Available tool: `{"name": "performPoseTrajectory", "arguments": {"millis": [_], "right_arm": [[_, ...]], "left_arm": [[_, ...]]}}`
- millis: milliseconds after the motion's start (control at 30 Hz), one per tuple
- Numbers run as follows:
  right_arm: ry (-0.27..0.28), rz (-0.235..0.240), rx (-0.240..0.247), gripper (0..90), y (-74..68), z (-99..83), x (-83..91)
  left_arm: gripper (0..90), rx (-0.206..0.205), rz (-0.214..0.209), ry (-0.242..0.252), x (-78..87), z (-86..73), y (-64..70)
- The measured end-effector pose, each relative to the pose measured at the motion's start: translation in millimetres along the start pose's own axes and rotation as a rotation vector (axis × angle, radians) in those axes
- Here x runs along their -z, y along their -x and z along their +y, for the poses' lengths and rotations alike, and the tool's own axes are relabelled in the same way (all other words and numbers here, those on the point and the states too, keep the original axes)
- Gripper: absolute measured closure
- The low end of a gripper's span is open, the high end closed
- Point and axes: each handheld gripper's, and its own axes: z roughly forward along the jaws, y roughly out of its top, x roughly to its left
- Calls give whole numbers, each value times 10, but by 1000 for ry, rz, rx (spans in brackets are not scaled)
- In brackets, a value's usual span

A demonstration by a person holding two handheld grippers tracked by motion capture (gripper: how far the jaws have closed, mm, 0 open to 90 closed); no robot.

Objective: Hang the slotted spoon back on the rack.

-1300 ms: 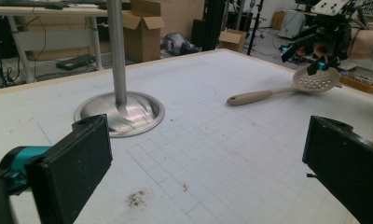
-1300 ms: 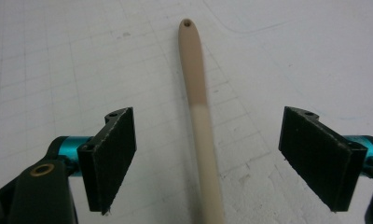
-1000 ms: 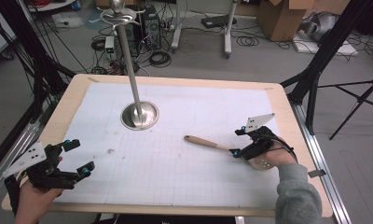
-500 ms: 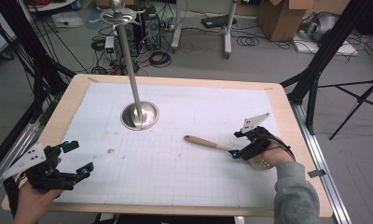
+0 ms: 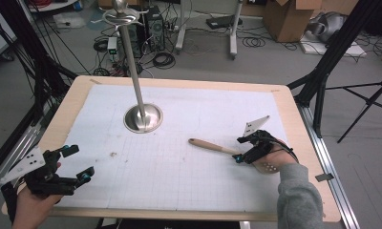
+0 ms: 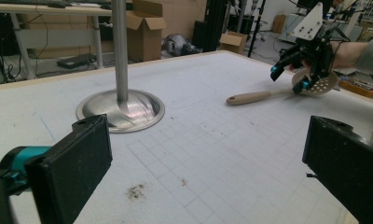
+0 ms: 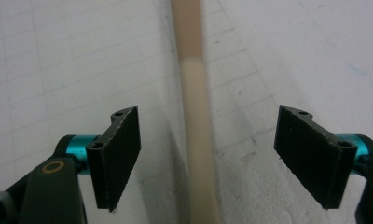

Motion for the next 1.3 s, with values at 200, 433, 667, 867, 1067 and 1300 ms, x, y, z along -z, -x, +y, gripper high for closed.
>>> {"name": "performPoseTrajectory", "arguments": {"millis": [200,433,667,867,1067,1300], "right_arm": [[-38,23,-6,313,12,-17,-52],[-51,39,1,409,27,-35,-49],[-69,45,-6,506,50,-56,-54],[-68,55,-11,585,51,-53,-64],[-75,46,-12,646,53,-57,-58],[-87,45,12,766,34,-53,-51]], "left_arm": [[17,1,2,-4,1,-11,-7],[17,6,5,-4,7,-20,-7],[17,12,-5,7,9,-10,6],[17,13,-4,3,11,-20,-5],[17,14,0,2,22,-22,-8],[17,14,4,3,40,-23,-13]]}}
